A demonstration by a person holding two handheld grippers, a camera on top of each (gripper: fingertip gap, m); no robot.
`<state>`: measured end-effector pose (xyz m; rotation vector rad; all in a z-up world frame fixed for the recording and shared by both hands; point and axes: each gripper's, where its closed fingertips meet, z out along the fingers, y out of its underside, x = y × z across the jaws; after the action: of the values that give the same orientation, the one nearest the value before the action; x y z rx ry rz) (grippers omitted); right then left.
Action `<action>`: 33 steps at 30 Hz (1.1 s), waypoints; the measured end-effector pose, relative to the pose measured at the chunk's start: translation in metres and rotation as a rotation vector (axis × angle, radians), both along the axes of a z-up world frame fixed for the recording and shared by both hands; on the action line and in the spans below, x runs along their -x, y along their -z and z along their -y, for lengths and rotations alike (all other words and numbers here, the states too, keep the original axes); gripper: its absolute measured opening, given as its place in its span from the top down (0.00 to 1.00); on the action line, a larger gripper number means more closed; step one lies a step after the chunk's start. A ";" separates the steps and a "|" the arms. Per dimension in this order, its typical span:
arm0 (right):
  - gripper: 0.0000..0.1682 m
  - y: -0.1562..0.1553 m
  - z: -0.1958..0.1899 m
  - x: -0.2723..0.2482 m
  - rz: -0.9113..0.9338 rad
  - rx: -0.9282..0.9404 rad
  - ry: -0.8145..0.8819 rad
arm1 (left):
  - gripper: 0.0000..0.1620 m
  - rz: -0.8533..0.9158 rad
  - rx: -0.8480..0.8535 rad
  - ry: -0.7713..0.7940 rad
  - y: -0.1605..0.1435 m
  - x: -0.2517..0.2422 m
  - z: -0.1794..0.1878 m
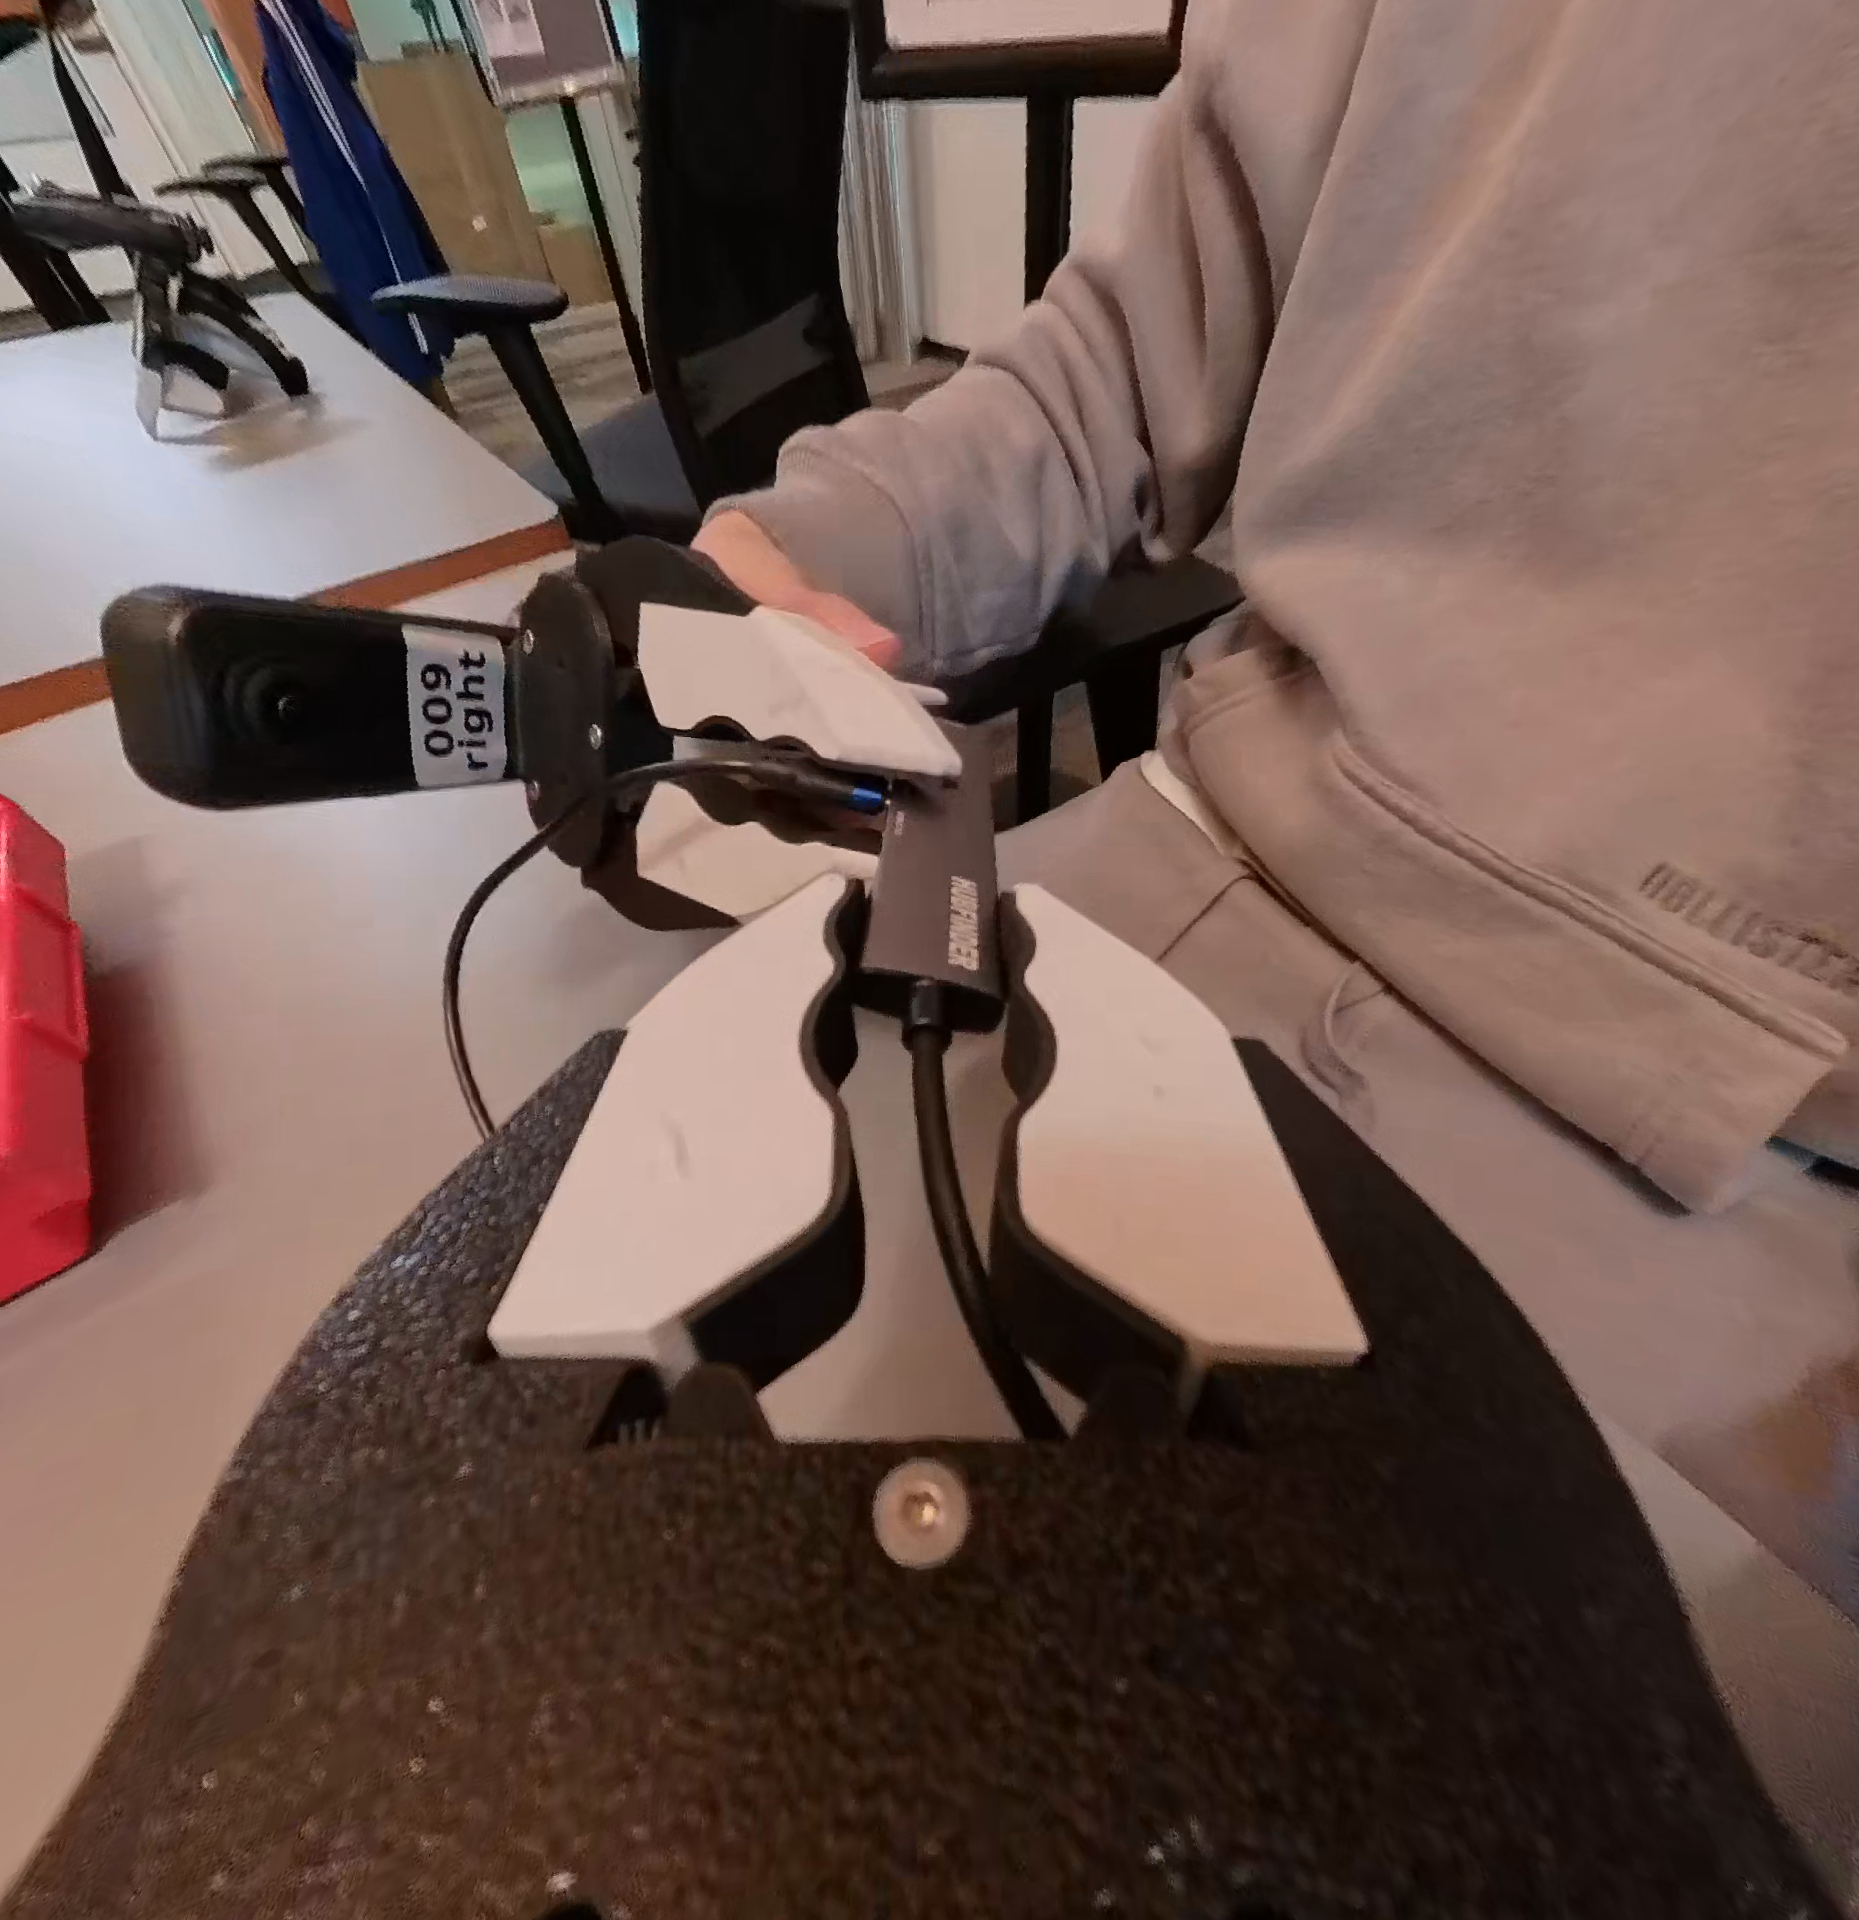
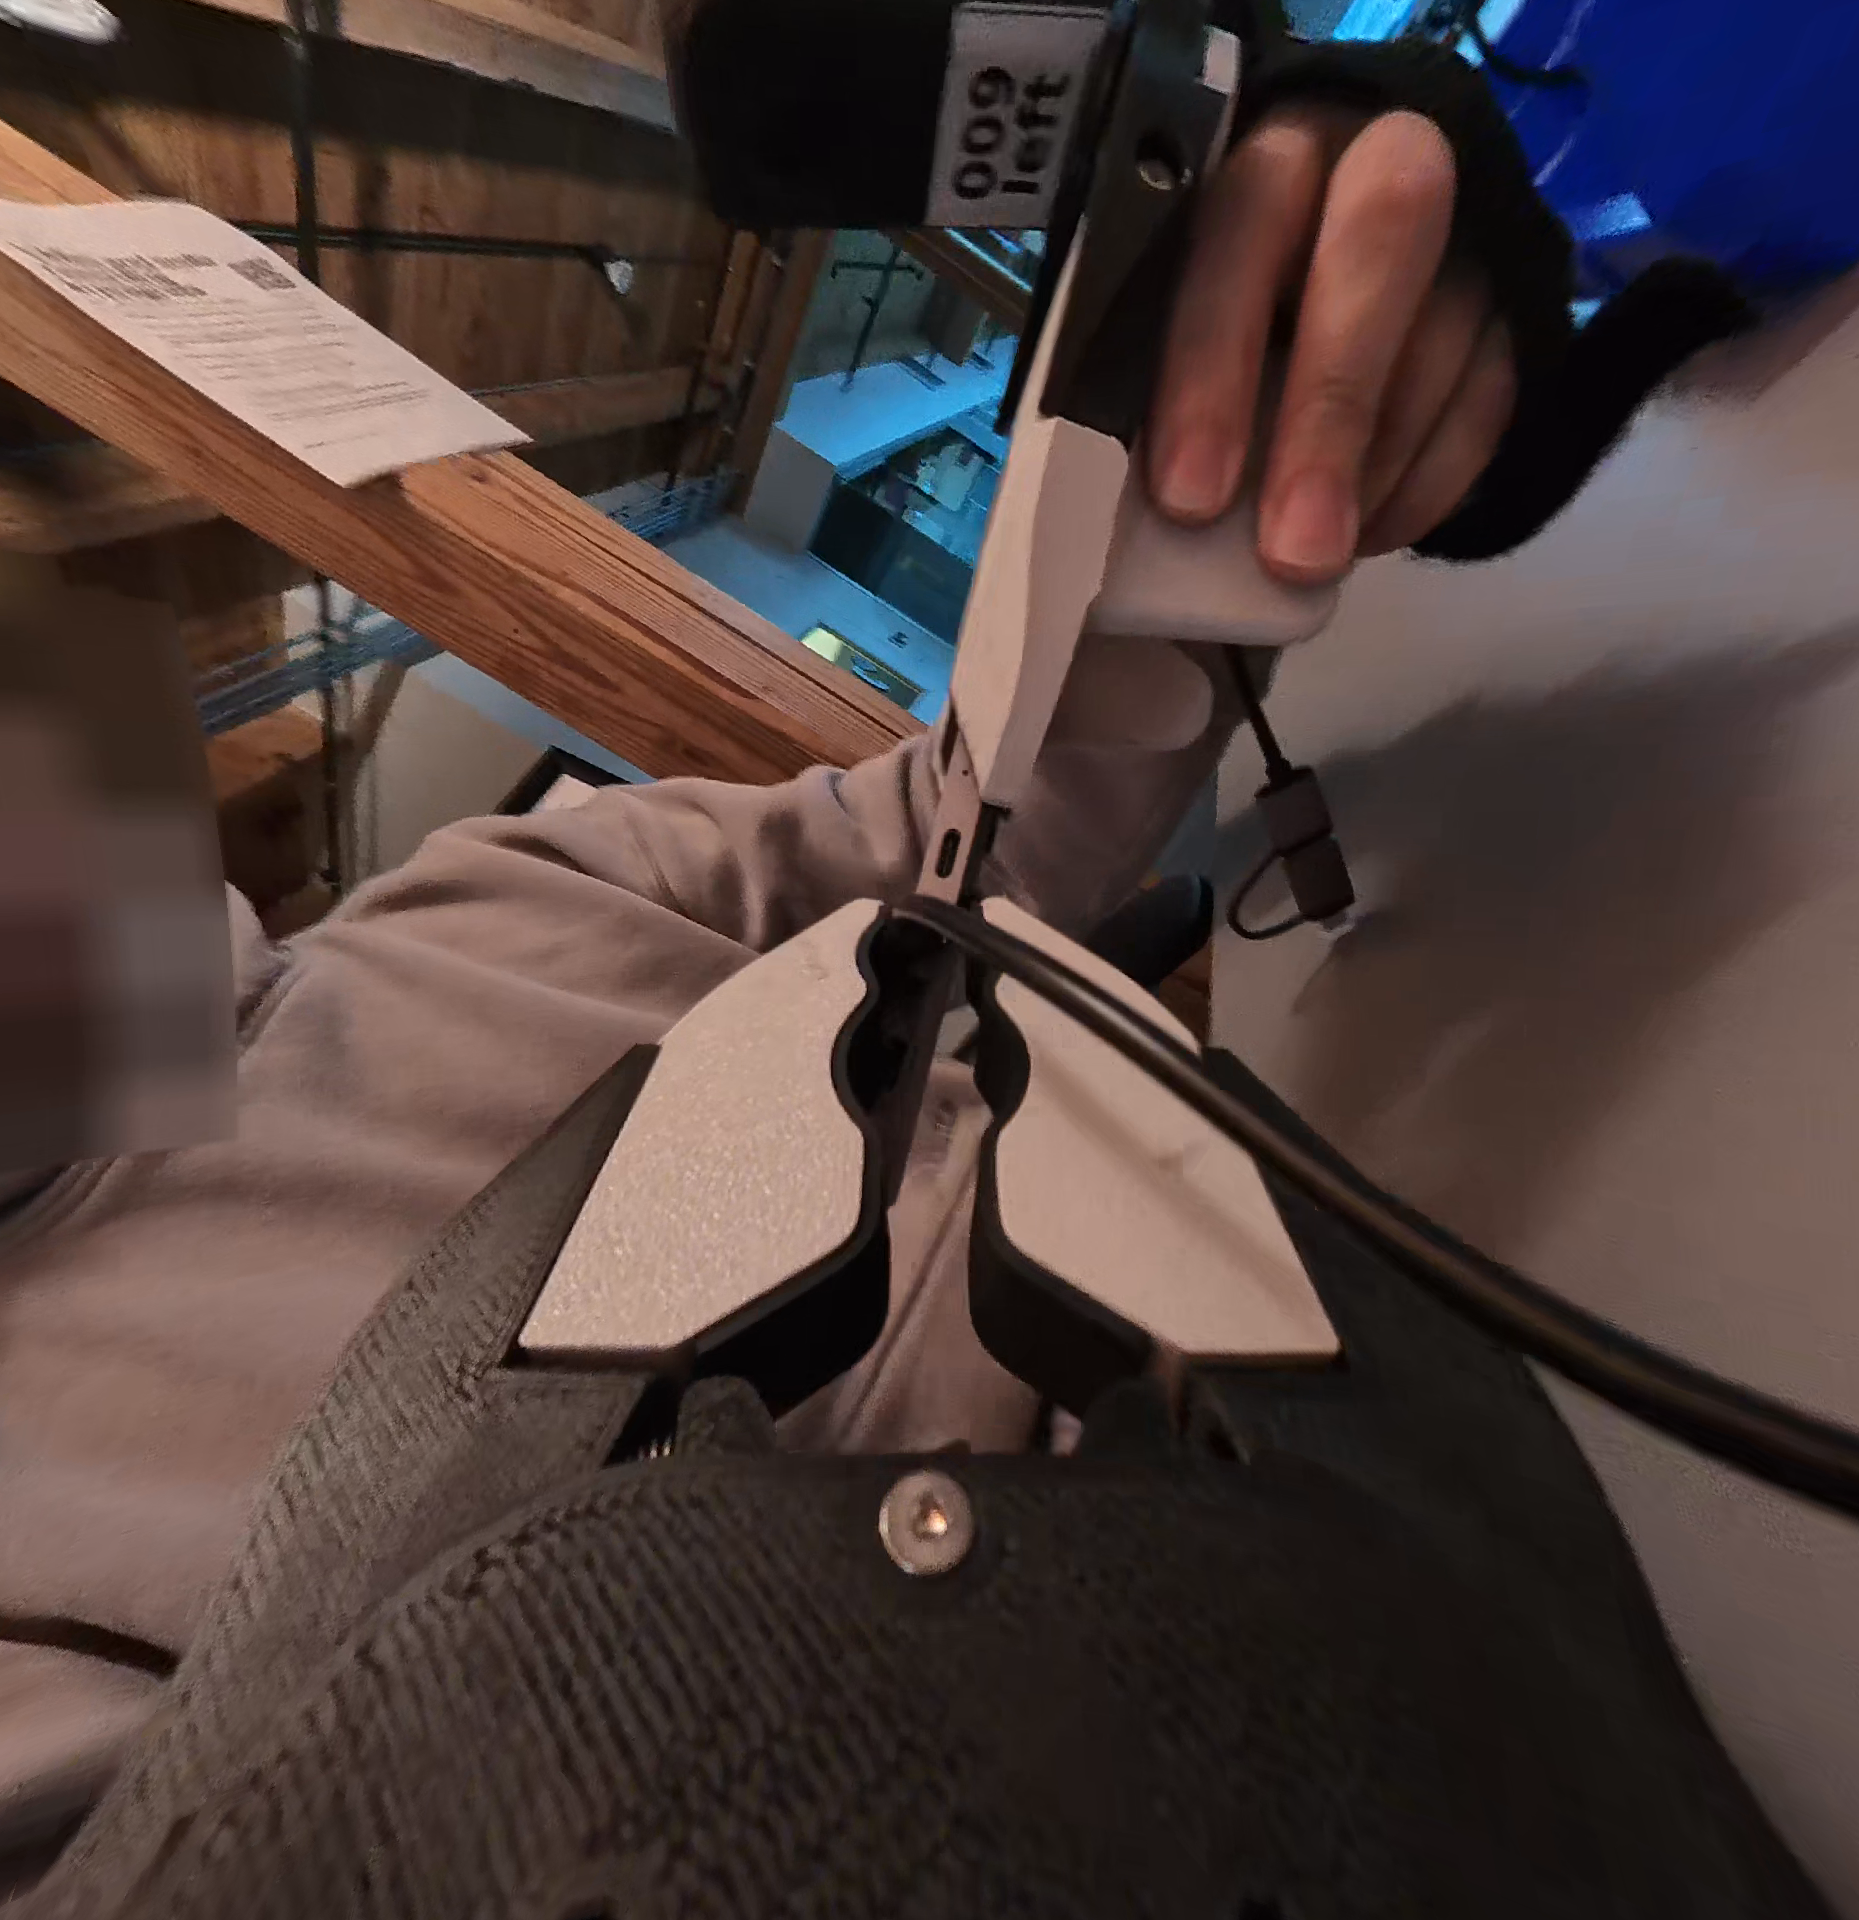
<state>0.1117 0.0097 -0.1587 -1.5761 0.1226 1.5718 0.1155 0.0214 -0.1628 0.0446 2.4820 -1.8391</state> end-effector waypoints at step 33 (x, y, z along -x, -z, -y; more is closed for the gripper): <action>0.95 -0.040 -0.051 -0.076 -0.064 -0.424 0.885 | 0.95 -0.572 0.871 -0.868 -0.018 -0.057 -0.015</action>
<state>0.1877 0.0604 -0.1183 -0.9267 0.4264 0.8638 0.1722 0.0363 -0.1445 -1.4570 1.2113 -2.3724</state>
